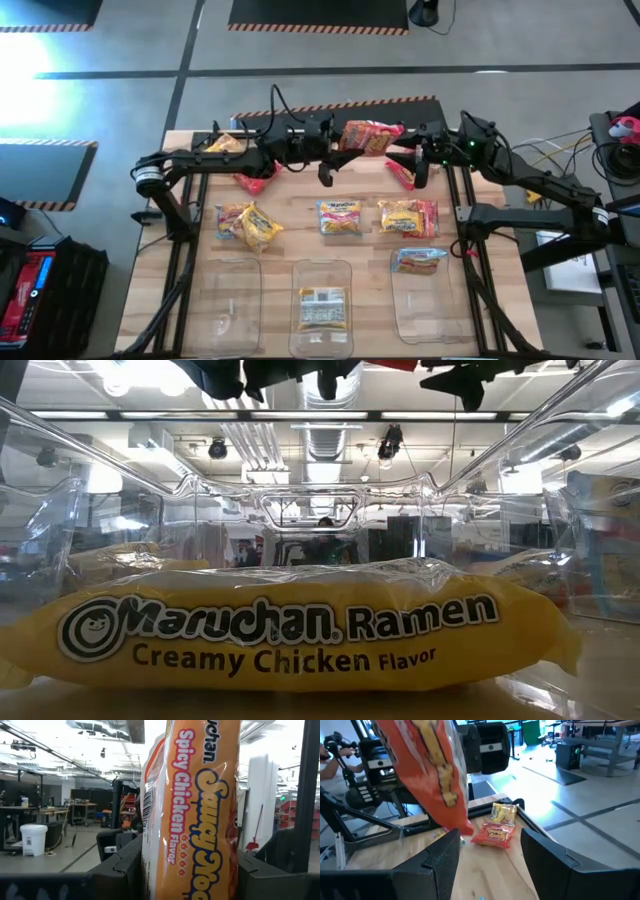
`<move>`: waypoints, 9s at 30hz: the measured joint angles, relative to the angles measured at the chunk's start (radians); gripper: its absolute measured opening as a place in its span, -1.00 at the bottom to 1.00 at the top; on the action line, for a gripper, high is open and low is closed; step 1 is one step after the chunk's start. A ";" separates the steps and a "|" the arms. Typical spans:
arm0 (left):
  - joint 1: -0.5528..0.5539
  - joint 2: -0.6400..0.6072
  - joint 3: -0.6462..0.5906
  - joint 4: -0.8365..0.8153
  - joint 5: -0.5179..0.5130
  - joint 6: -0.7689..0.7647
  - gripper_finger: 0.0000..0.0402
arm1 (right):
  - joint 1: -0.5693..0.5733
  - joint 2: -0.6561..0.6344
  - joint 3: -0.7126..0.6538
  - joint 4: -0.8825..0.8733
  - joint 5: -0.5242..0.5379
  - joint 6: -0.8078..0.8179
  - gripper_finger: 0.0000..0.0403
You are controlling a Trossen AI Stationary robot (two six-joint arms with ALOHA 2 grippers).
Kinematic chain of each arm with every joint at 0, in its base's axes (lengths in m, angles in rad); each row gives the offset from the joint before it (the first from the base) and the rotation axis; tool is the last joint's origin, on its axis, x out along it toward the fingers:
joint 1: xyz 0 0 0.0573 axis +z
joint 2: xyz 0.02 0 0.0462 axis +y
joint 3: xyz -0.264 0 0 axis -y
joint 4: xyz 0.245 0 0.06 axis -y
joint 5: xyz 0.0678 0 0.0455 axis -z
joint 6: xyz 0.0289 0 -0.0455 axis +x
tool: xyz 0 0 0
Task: Sort Maruchan noodles
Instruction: Put the orange noodle pack into the left transparent bin
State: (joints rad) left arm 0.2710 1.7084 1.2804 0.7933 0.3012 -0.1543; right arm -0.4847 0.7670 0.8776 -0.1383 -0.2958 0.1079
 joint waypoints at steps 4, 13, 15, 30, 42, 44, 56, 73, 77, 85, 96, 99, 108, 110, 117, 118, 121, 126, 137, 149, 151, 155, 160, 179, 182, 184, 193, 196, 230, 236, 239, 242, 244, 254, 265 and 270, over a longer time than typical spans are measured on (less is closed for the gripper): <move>-0.001 0.000 0.000 0.003 -0.007 -0.003 -0.22 | 0.000 0.000 0.000 0.036 0.000 -0.019 -0.01; 0.002 -0.001 0.000 0.021 -0.030 0.022 -0.22 | 0.000 0.015 0.013 0.046 -0.085 -0.055 -0.01; 0.003 -0.001 0.000 0.023 -0.030 0.022 -0.22 | 0.000 0.020 0.021 0.051 -0.116 -0.054 -0.01; -0.002 -0.001 0.000 0.031 -0.022 -0.021 -0.22 | 0.000 0.113 0.036 0.216 -0.185 -0.019 -0.01; -0.002 0.000 0.000 0.046 -0.022 -0.013 -0.22 | 0.006 0.193 0.036 0.388 -0.213 0.013 -0.02; -0.002 0.000 0.000 0.056 -0.022 -0.012 -0.22 | 0.012 0.205 0.036 0.407 -0.212 0.015 -0.04; -0.002 0.000 0.000 0.065 -0.019 0.001 -0.22 | 0.042 0.244 0.035 0.503 -0.210 0.013 -0.32; -0.002 0.001 0.001 0.054 -0.021 -0.119 -0.05 | 0.042 0.229 0.034 0.459 -0.212 0.026 -0.51; -0.002 0.002 0.001 0.055 -0.021 -0.129 0.01 | 0.042 0.228 0.035 0.442 -0.212 0.022 -0.51; 0.007 -0.004 0.001 0.055 -0.023 -0.119 0.10 | 0.036 0.207 0.035 0.322 -0.204 -0.016 -0.51; 0.061 -0.063 0.002 -0.193 -0.022 -0.047 0.12 | -0.014 0.095 0.035 -0.081 -0.146 -0.080 -0.51; 0.064 -0.066 0.002 -0.268 -0.022 -0.030 0.12 | -0.013 0.070 0.035 -0.205 -0.146 -0.080 -0.51; 0.060 -0.067 0.002 -0.448 0.110 -0.033 0.12 | -0.013 0.054 0.035 -0.492 -0.150 0.026 -0.51; 0.060 -0.067 0.002 -0.498 0.110 -0.030 0.12 | -0.013 0.058 0.035 -0.543 -0.151 0.046 -0.51; 0.060 -0.067 0.002 -0.592 0.111 -0.019 0.12 | -0.011 0.060 0.035 -0.722 -0.175 0.052 -0.50; 0.060 -0.067 0.002 -0.593 0.117 -0.020 0.12 | -0.011 0.060 0.035 -0.746 -0.186 0.052 -0.50; 0.059 -0.067 0.013 -0.611 0.145 -0.035 0.12 | -0.011 0.067 0.035 -0.816 -0.228 0.051 -0.50; 0.044 -0.063 0.101 -0.776 0.156 0.005 0.12 | -0.011 0.087 0.035 -0.892 -0.237 0.028 -0.50; 0.010 -0.001 0.299 -1.003 0.153 0.108 0.12 | 0.037 0.172 0.137 -0.978 -0.254 -0.051 -0.50; -0.031 0.047 0.310 -0.998 -0.031 0.075 0.12 | 0.064 0.326 0.382 -1.146 -0.080 -0.241 -0.50; -0.034 0.051 0.312 -0.995 -0.063 0.074 0.12 | 0.064 0.352 0.402 -1.155 -0.073 -0.272 -0.50; -0.046 0.055 0.312 -0.996 -0.091 0.052 0.12 | 0.064 0.391 0.422 -1.166 -0.053 -0.339 -0.50; -0.084 0.055 0.312 -1.001 -0.203 0.104 0.12 | 0.064 0.421 0.426 -1.146 -0.013 -0.393 -0.50; -0.092 0.071 0.313 -0.969 -0.214 0.105 0.12 | 0.064 0.439 0.485 -0.942 0.036 -0.498 -0.50; -0.091 0.075 0.313 -0.952 -0.214 0.105 0.12 | 0.066 0.449 0.501 -0.922 0.036 -0.503 -0.50; -0.091 0.078 0.313 -0.939 -0.214 0.109 0.12 | 0.068 0.458 0.510 -0.921 0.035 -0.512 -0.50; -0.090 0.081 0.313 -0.943 -0.213 0.110 0.12 | 0.093 0.489 0.511 -0.918 0.035 -0.529 -0.50; -0.090 0.081 0.313 -0.943 -0.211 0.109 0.10 | 0.107 0.496 0.511 -0.916 0.035 -0.530 -0.50; -0.090 0.109 0.312 -0.944 -0.157 0.056 -0.65 | 0.133 0.466 0.510 -0.977 0.044 -0.537 -0.24; -0.086 0.108 0.312 -0.964 -0.157 0.056 -0.65 | 0.133 0.411 0.510 -1.063 0.204 -0.520 -0.06; -0.084 0.103 0.312 -0.988 -0.158 0.056 -0.65 | 0.131 0.372 0.510 -1.093 0.219 -0.490 -0.02; -0.082 0.091 0.312 -1.027 -0.160 0.041 -0.65 | 0.131 0.325 0.505 -1.097 0.218 -0.445 -0.02; -0.081 0.081 0.312 -1.065 -0.161 0.027 -0.65 | 0.131 0.292 0.495 -1.098 0.218 -0.420 -0.02; -0.128 -0.030 0.312 -1.329 -0.162 -0.012 -0.65 | 0.131 0.160 0.356 -0.964 0.202 -0.223 -0.01; -0.308 -0.196 0.260 -1.550 -0.364 -0.082 -0.64 | 0.136 0.105 0.161 -0.775 0.091 -0.022 -0.01; -0.408 -0.329 0.112 -1.533 -0.452 -0.213 -0.64 | 0.147 0.071 0.125 -0.690 0.079 0.059 -0.01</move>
State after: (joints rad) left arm -0.1365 1.3798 1.3920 -0.7400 -0.1504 -0.3669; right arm -0.3382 0.8382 1.0026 -0.8281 -0.2165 0.1671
